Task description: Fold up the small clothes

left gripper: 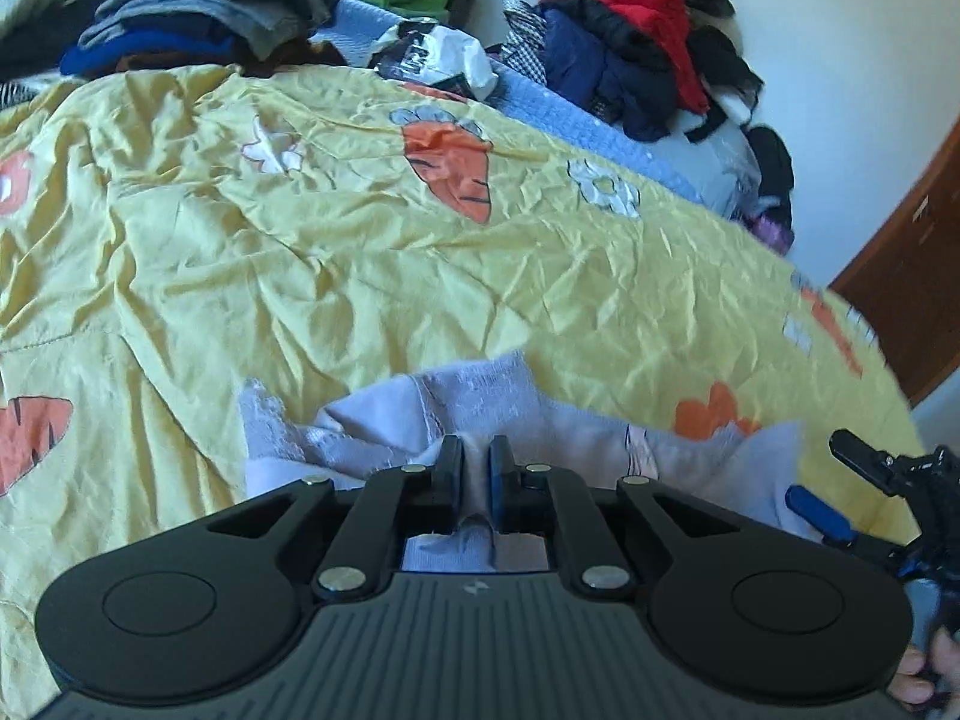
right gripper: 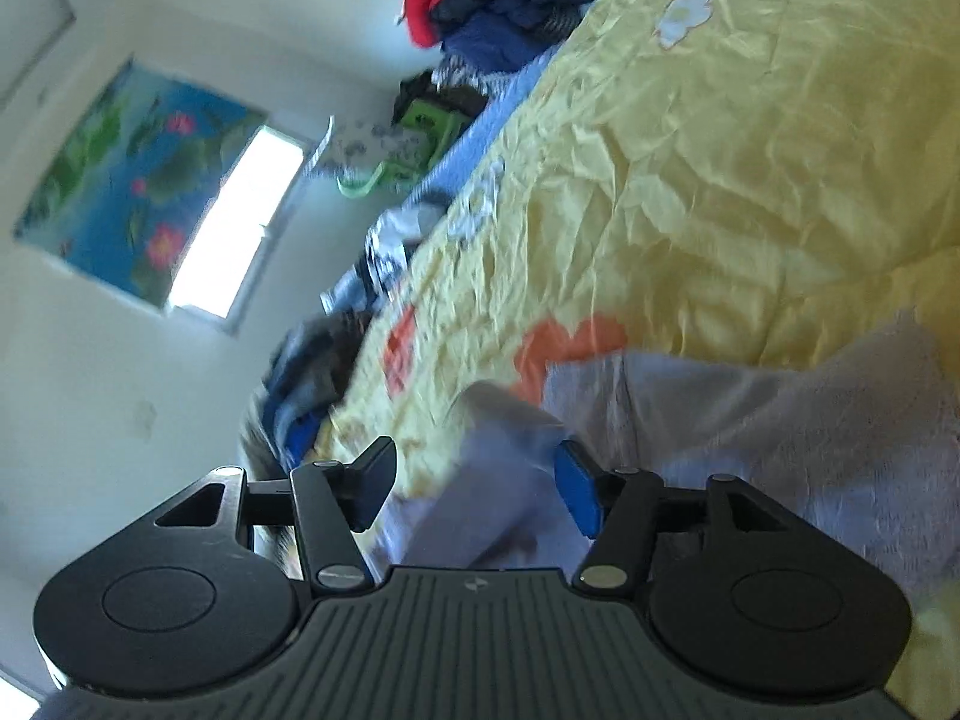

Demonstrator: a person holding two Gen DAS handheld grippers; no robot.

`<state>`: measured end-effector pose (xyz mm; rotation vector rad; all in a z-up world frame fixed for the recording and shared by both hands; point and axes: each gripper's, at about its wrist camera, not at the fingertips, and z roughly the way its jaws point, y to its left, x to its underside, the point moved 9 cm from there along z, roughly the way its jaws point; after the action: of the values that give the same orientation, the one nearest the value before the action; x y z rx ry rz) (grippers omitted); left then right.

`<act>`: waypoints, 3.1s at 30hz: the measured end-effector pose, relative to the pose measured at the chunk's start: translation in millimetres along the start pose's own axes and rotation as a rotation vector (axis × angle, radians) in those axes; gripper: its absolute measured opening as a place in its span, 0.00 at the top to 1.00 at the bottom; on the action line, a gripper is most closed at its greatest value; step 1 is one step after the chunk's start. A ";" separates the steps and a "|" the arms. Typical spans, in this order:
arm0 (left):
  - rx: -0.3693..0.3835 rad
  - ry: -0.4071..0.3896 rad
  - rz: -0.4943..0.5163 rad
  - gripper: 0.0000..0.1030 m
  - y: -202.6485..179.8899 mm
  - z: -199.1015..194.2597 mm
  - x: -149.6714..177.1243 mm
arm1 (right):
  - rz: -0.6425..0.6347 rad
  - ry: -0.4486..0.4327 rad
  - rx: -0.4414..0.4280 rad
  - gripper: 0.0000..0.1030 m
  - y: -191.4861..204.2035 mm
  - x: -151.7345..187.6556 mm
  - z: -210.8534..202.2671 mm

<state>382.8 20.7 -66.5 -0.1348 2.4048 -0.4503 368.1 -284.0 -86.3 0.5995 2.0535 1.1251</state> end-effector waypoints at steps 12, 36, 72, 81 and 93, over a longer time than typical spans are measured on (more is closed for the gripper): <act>-0.107 -0.111 -0.012 0.89 23.1 -29.6 -33.4 | -0.241 -0.056 0.032 0.32 26.9 1.2 -8.0; -0.161 -0.019 0.196 0.89 14.7 -32.7 36.6 | -0.959 0.234 0.288 0.35 93.2 108.2 120.1; -0.173 -0.059 0.283 0.89 12.0 -29.5 42.6 | -0.912 -0.051 0.618 0.08 28.5 51.7 0.7; -0.200 -0.057 0.266 0.89 29.4 -41.3 49.6 | -1.000 -0.008 0.453 0.07 75.6 128.0 -23.4; -0.205 -0.050 0.282 0.89 35.8 -46.4 58.0 | -0.989 0.055 0.523 0.07 60.9 154.4 -20.3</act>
<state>309.3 55.0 -81.4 0.1014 2.3681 -0.0700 257.3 -158.9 -82.4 -0.2485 2.2476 0.0289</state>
